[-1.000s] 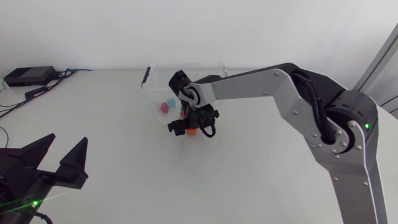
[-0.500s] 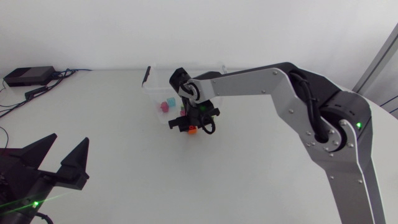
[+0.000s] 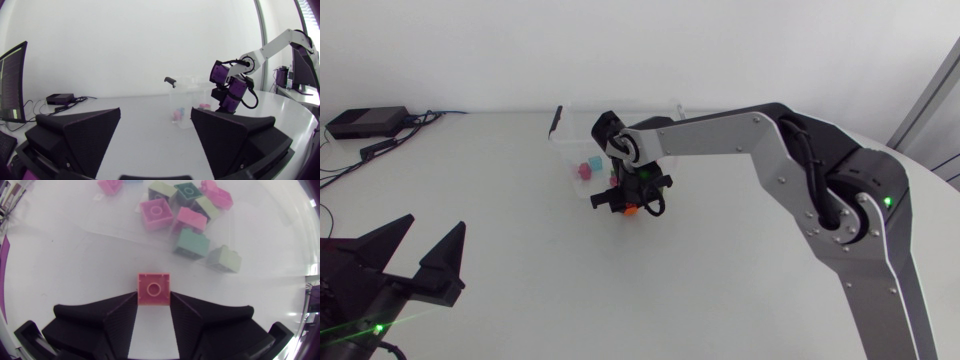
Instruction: Pick up the duplo bricks and place them in the container
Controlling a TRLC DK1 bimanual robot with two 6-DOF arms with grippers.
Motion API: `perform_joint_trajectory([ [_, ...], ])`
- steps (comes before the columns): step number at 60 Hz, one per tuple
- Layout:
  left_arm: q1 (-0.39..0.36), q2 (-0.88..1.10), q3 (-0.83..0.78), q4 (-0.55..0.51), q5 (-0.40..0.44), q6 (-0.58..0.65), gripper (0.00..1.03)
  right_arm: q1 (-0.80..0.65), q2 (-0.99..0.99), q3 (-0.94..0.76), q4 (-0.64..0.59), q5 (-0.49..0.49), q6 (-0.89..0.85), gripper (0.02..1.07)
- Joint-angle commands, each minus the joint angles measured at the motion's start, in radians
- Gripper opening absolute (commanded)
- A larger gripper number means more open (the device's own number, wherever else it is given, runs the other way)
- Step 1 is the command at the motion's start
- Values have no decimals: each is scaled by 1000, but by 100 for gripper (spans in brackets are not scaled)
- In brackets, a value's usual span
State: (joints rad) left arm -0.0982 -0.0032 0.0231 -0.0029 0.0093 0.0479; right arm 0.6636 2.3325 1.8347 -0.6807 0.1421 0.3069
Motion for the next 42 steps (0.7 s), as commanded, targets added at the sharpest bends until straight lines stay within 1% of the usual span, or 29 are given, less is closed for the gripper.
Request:
perform_joint_trajectory([
  [1,-12,-11,-22,-3,-6,-22,98,-9,16,-12,0,-1,11,40],
  [10,-18,-11,-22,-3,-6,-22,98,31,-79,-130,40,8,11,39],
  [22,-31,-11,-22,-3,-6,-22,98,45,-302,-229,46,27,-15,39],
  [33,-31,-11,-22,-3,-6,-22,98,37,-433,-219,41,51,-29,39],
  [42,-31,-11,-22,-3,-6,-22,98,14,-475,-150,38,67,-46,40],
])
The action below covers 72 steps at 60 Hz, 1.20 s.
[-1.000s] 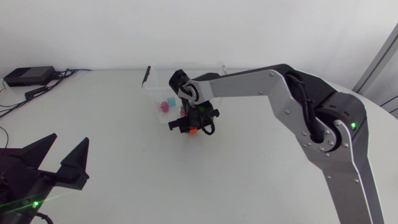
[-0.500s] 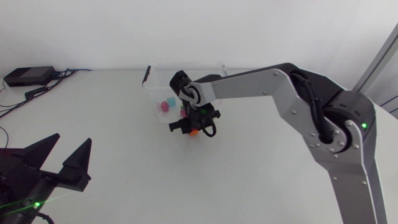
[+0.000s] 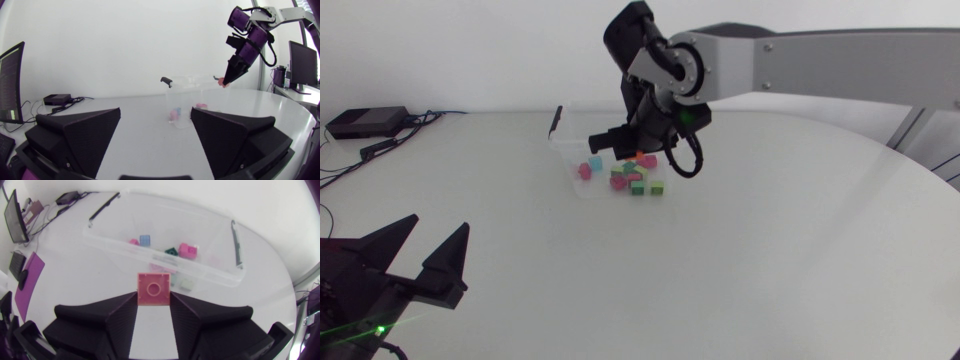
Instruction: Pick up the duplo bricks and place them in the container
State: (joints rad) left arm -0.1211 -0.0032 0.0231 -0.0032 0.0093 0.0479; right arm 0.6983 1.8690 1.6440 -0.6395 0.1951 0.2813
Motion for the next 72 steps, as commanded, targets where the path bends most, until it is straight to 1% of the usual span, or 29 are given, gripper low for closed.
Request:
perform_joint_trajectory([
  [1,-8,-11,-22,-3,-6,-22,98,-23,-11,50,-3,13,-24,39],
  [14,-8,-11,-22,-3,-6,-22,98,-66,10,154,14,21,-56,40],
  [21,-6,-11,-22,-3,-6,-22,98,-106,39,188,80,26,-94,40],
  [37,-6,-11,-22,-3,-6,-22,98,-200,202,298,159,17,-145,40],
  [44,-6,-11,-22,-3,-6,-22,98,-215,272,358,164,17,-162,40],
  [49,-6,-11,-22,-3,-6,-22,98,-217,300,369,172,17,-172,40],
  [54,-6,-11,-22,-3,-6,-22,98,-220,311,358,207,20,-183,40],
  [62,-5,-11,-22,-3,-6,-22,98,-224,321,356,219,27,-186,43],
  [64,-5,-11,-22,-3,-6,-22,98,-224,320,349,227,30,-188,50],
  [66,6,-11,-22,-3,-6,-22,98,-224,318,344,228,32,-188,65],
  [67,15,-11,-22,-3,-6,-22,98,-224,318,341,227,32,-186,75],
  [68,20,-11,-22,-3,-6,-22,98,-224,318,339,227,32,-186,82],
  [69,37,-11,-22,-3,-6,-22,98,-224,315,335,225,32,-185,96],
  [70,47,-11,-22,-3,-6,-22,98,-224,308,326,225,32,-182,103],
  [72,63,-11,-22,-3,-6,-22,98,-224,286,301,239,37,-179,103],
])
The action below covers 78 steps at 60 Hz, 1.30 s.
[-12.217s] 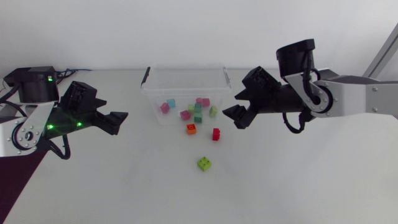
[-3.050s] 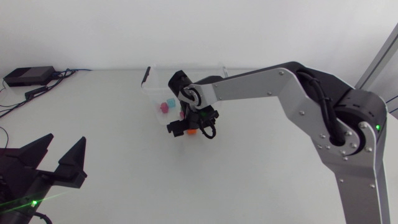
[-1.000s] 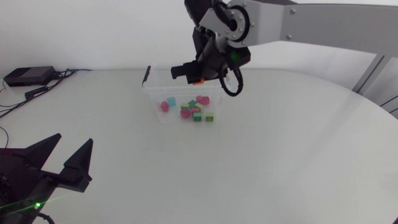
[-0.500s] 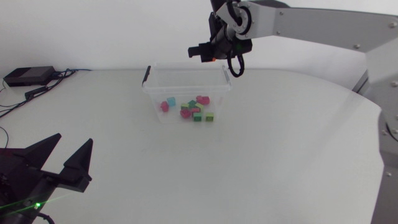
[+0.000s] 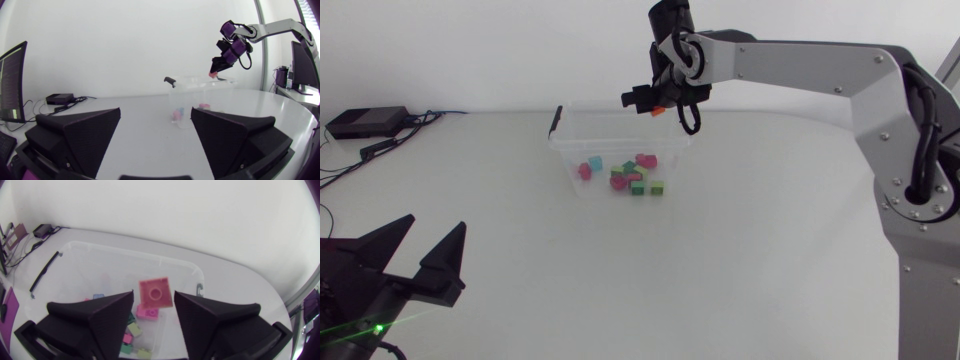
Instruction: Pick up the duplo bricks and place them in the container
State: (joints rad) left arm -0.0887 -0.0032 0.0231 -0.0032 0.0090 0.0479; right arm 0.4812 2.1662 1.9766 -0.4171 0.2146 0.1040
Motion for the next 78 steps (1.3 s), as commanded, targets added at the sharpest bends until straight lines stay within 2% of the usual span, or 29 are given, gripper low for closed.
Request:
perform_joint_trajectory([
  [1,38,-11,-22,-3,-6,-22,98,-7,-28,-51,29,17,0,103],
  [30,60,-11,-22,-3,-6,-22,98,-38,-594,-607,248,106,-36,103],
  [50,81,-11,-22,-3,-6,-22,98,-154,-934,-923,304,124,-69,102],
  [61,122,-11,-22,-3,-6,-22,98,-205,-1094,-1068,328,131,-102,102],
  [78,122,-11,-22,-3,-6,-22,98,-291,-1361,-1297,371,138,-145,102],
])
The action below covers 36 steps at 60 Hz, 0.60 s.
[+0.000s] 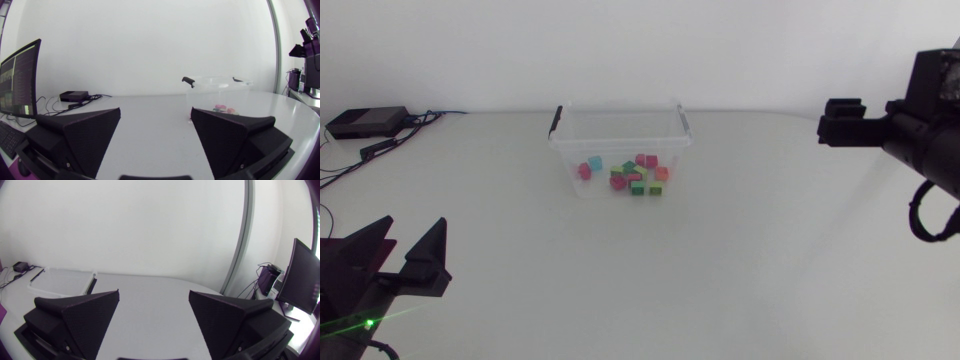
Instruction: Pick up the duplo bricks and place them in the container
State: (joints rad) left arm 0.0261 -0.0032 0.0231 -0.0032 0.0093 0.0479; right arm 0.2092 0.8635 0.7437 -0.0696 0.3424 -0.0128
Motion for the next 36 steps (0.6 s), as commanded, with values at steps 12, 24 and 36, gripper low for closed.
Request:
perform_joint_trajectory([
  [12,8,-11,-22,-3,-6,-22,98,-48,-192,-181,51,17,-73,102],
  [24,8,-11,-22,-3,-6,-22,98,-60,-337,-283,79,30,-130,102],
  [36,2,-8,-22,-2,-7,-26,98,-86,-447,-371,79,-30,-118,102],
])
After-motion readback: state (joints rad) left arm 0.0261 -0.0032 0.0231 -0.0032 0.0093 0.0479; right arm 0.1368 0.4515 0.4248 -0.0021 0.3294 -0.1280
